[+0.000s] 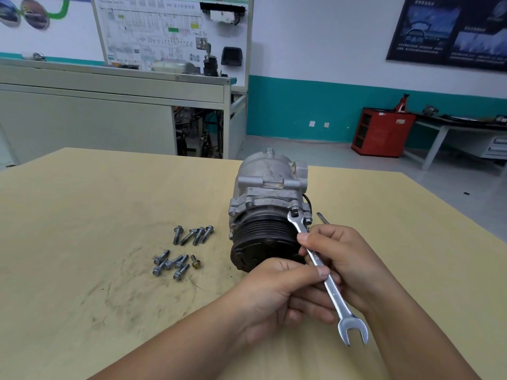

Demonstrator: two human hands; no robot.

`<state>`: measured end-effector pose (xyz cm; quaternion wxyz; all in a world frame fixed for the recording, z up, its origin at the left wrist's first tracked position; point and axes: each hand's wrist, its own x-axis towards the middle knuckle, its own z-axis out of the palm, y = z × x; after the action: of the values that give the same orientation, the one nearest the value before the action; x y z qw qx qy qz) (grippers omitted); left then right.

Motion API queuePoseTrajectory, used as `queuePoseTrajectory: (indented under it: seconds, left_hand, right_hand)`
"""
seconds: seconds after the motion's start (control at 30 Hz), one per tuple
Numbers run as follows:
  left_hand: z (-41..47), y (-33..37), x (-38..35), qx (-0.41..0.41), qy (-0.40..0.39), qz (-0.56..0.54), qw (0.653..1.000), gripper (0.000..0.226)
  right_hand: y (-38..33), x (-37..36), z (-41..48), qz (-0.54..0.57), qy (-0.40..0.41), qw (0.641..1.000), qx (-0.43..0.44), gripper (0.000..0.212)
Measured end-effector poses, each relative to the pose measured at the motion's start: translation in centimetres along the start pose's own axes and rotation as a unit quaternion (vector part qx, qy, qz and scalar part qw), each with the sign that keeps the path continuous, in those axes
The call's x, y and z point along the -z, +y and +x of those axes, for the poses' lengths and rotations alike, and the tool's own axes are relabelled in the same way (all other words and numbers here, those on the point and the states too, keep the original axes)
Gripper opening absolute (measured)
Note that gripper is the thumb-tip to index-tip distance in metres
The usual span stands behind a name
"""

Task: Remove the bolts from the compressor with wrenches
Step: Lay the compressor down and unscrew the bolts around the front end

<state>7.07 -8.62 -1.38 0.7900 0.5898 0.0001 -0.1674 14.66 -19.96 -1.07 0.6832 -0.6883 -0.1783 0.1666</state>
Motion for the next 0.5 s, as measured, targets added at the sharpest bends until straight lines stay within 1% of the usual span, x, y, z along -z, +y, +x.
queuePoseTrajectory:
  seconds: [0.37,0.5]
  left_hand:
    - [0.01,-0.07,0.17,-0.013,0.004,-0.001,1.0,0.026]
    - [0.11,-0.33,0.24,-0.021,-0.001,0.0,1.0,0.022]
  right_hand:
    - [-0.15,-0.2,-0.07,0.015,0.01,1.0,-0.012,0.035]
    - [-0.03,-0.35,-0.12,0.02,0.028,0.999,-0.007,0.034]
